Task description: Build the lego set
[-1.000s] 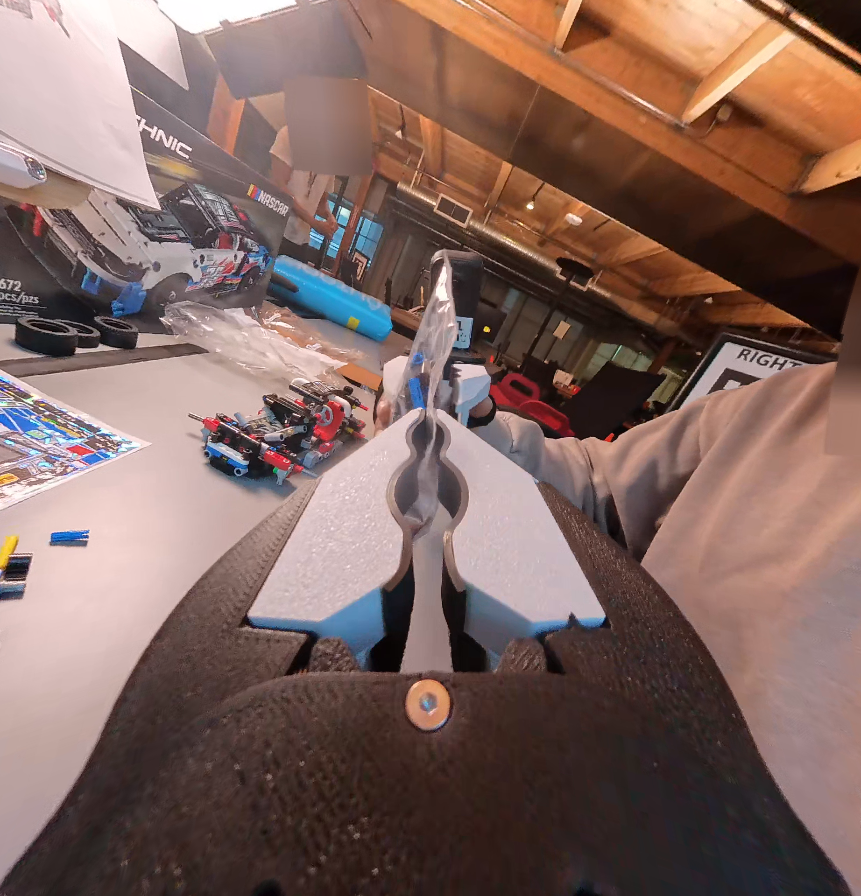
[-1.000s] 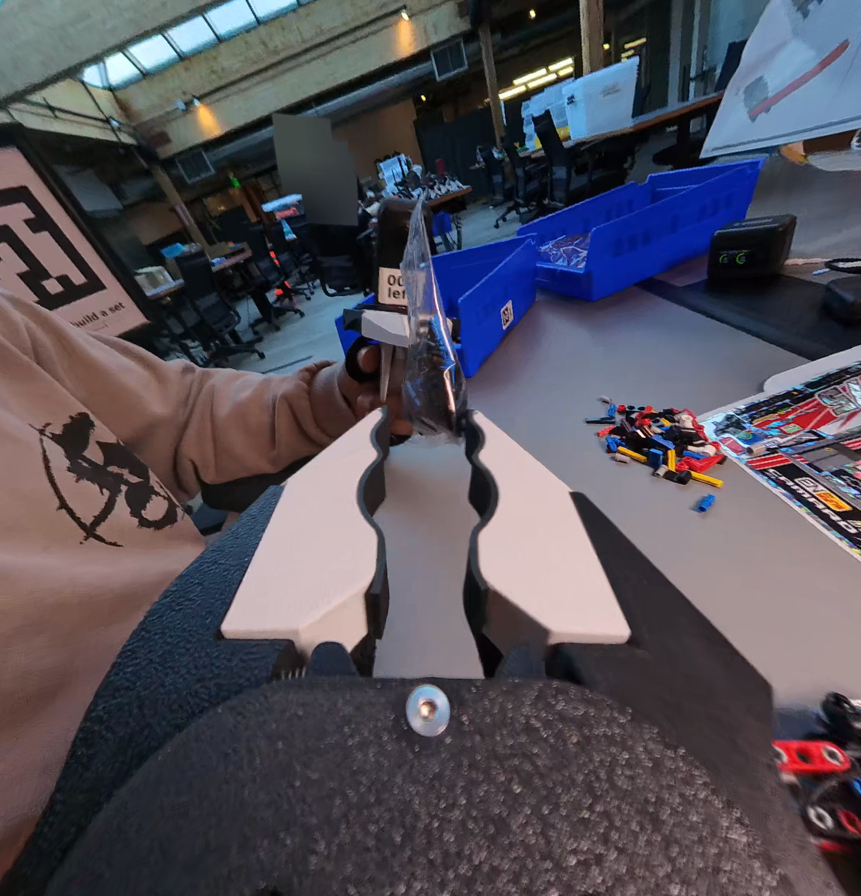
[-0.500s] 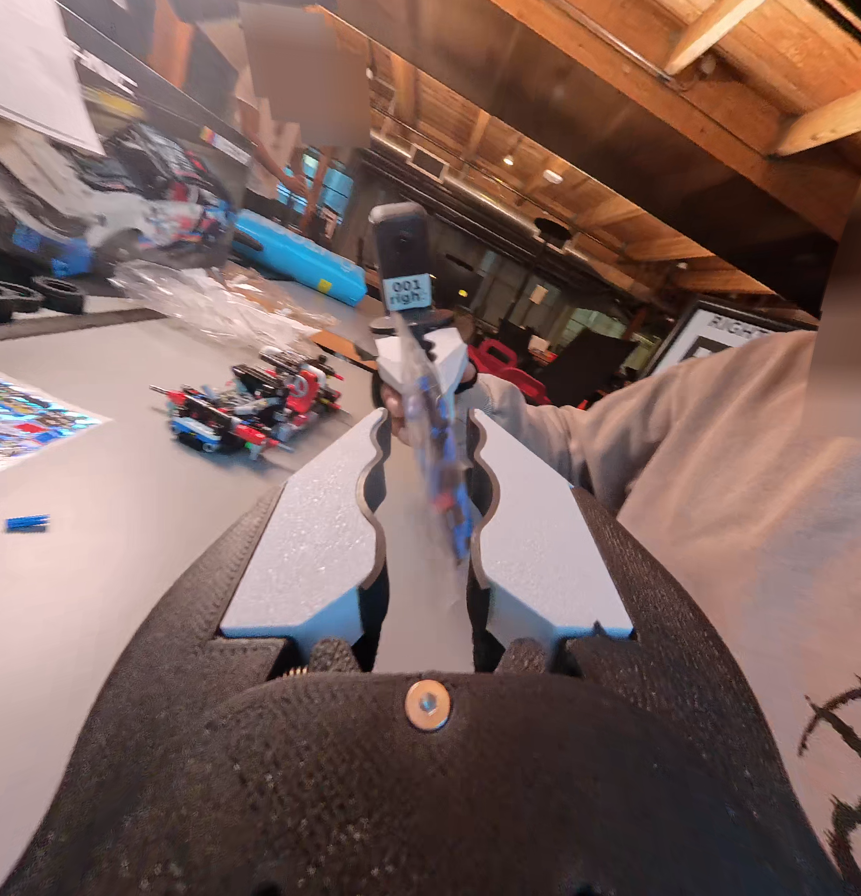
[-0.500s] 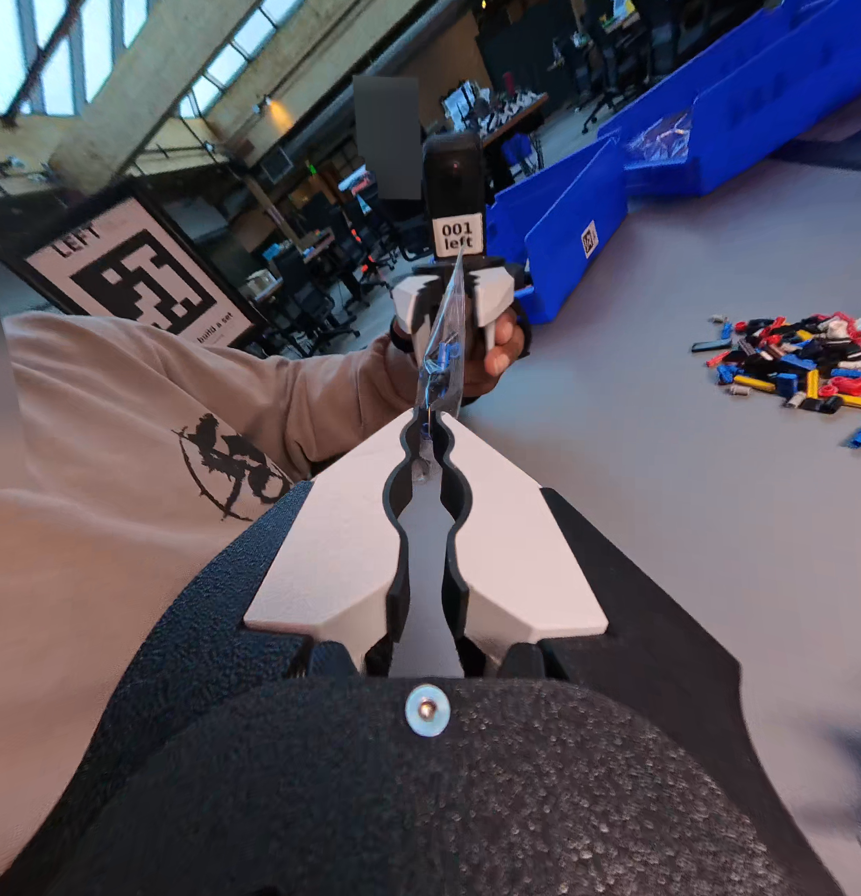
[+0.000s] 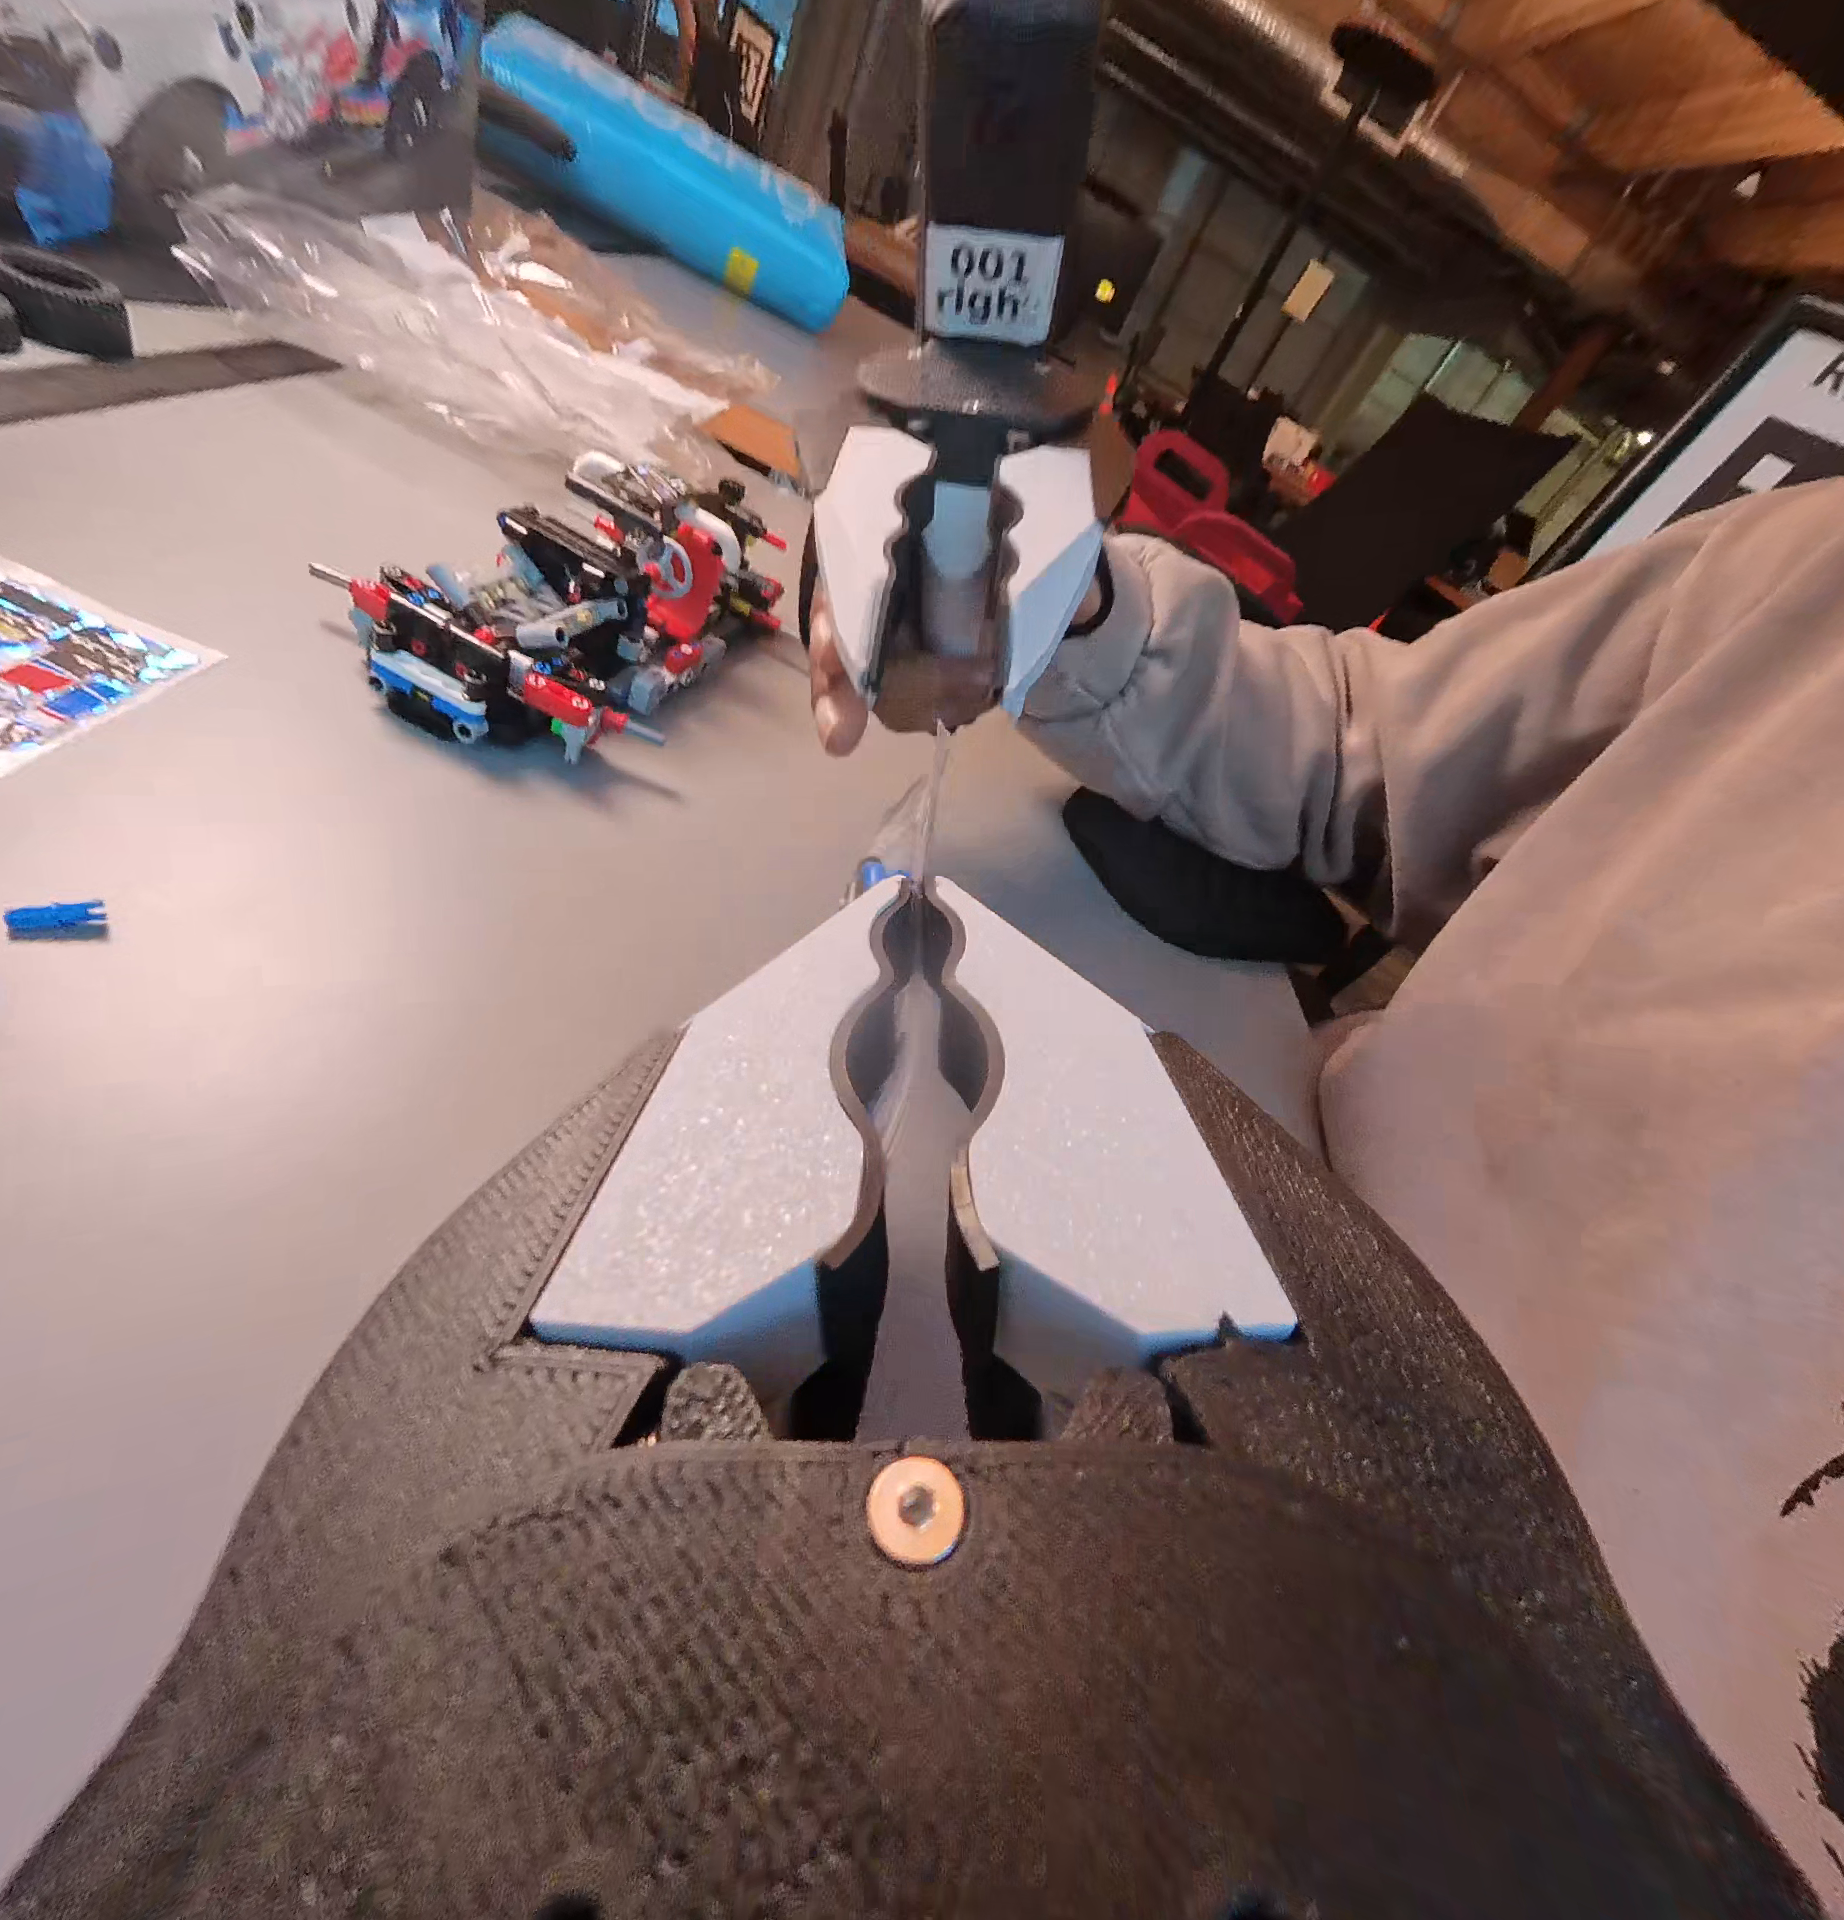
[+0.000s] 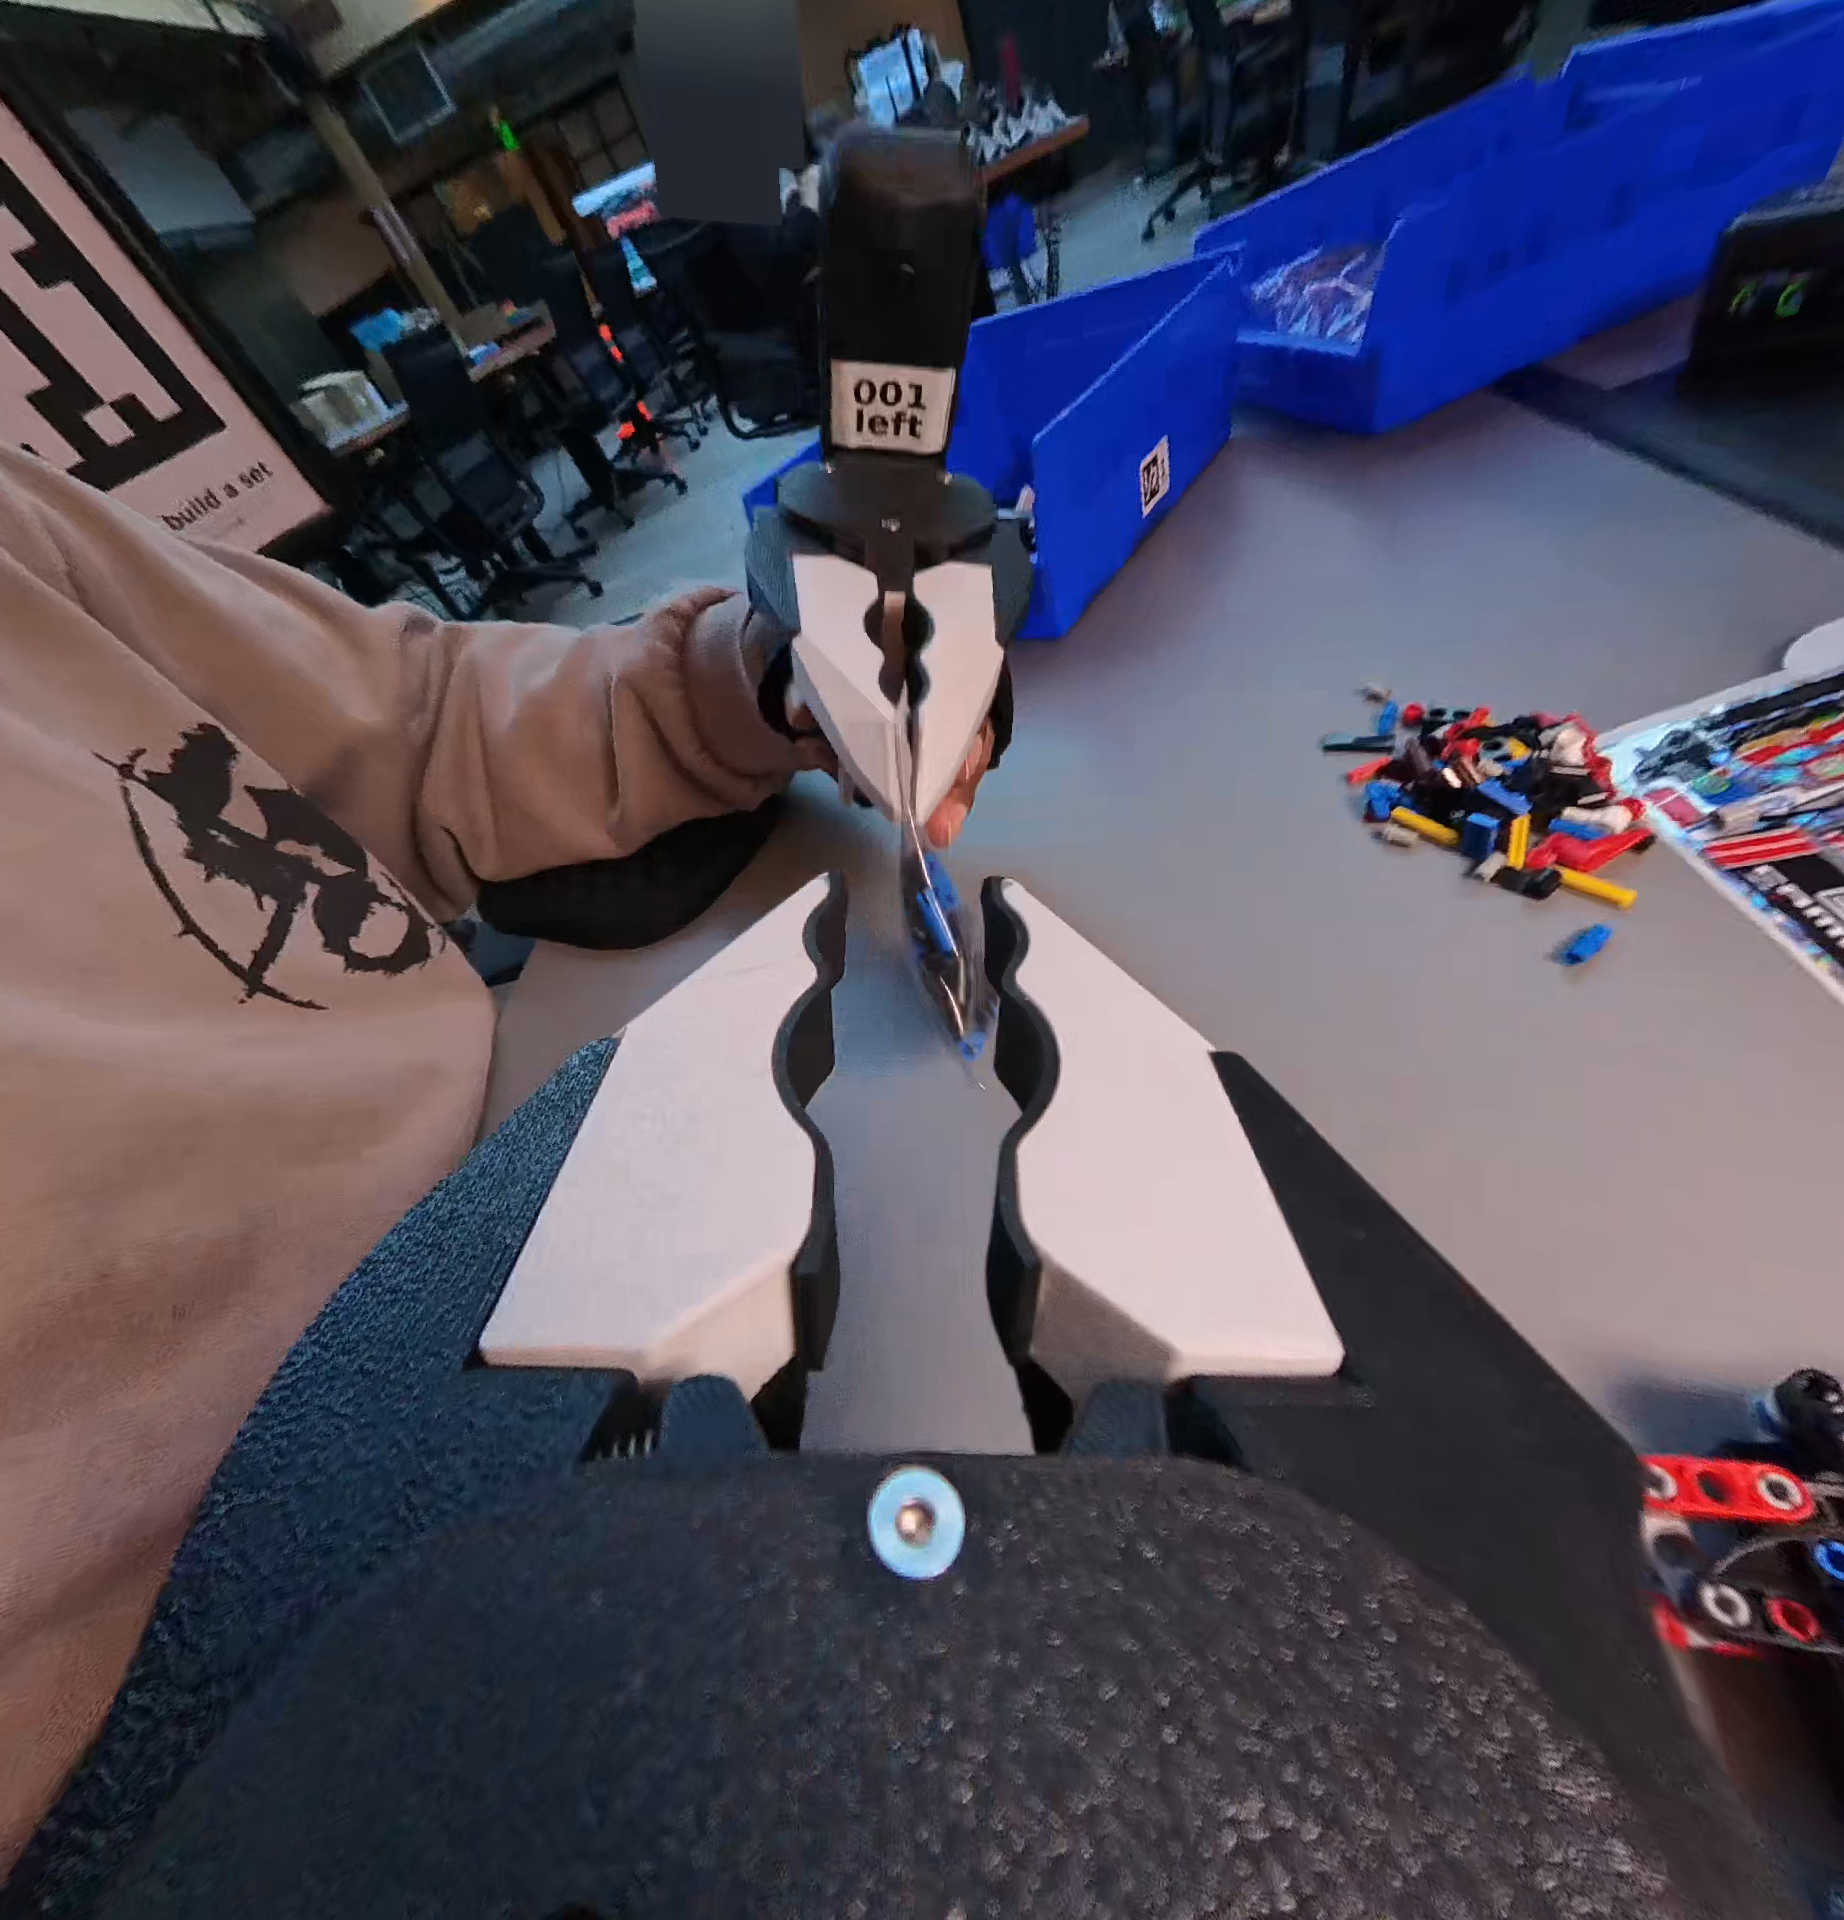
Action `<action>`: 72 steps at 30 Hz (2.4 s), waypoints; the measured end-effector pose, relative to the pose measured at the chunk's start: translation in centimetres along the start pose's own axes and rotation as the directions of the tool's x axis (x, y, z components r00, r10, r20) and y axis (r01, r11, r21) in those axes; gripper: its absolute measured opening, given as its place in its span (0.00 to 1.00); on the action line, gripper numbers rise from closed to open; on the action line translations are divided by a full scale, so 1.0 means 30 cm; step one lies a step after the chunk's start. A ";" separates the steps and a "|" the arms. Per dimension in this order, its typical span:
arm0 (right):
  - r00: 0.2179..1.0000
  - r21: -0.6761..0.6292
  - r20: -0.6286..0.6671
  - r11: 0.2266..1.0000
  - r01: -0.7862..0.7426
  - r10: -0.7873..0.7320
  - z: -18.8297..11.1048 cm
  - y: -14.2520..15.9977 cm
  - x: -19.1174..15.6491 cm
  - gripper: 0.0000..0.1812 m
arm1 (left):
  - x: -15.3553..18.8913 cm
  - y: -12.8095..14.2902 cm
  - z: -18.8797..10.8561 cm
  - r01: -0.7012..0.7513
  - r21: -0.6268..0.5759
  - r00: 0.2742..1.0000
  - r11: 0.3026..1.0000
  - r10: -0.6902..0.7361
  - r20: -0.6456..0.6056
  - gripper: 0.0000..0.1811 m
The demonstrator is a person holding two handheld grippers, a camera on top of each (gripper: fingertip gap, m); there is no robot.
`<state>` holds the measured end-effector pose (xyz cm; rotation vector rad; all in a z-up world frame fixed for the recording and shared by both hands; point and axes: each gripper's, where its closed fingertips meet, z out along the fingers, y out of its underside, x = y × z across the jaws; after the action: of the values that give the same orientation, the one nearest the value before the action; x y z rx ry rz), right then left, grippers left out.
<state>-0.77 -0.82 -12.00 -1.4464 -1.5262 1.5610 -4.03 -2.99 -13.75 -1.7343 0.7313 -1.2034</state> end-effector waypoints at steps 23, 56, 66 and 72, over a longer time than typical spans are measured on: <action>0.987 -0.092 0.100 0.989 -0.113 0.122 0.135 0.077 -0.095 0.00 | 0.079 0.076 0.058 -0.041 -0.143 0.998 0.989 0.033 -0.059 0.00; 0.976 -0.278 0.058 0.935 0.218 -0.211 0.131 0.235 -0.046 0.00 | 0.028 0.189 0.102 0.084 -0.273 0.993 0.958 -0.104 -0.062 0.00; 0.969 -0.290 0.065 0.925 0.247 -0.238 0.126 0.239 -0.055 0.00 | 0.035 0.204 0.099 0.073 -0.296 0.992 0.952 -0.099 -0.072 0.00; 0.966 -0.292 0.067 0.921 0.257 -0.248 0.133 0.244 -0.058 0.00 | 0.036 0.194 0.102 0.055 -0.275 0.995 0.960 -0.077 -0.068 0.01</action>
<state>-1.65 -5.57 -19.02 -1.3179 -1.9472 1.2423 -0.69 -5.48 -18.96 -1.9584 0.9291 -1.2688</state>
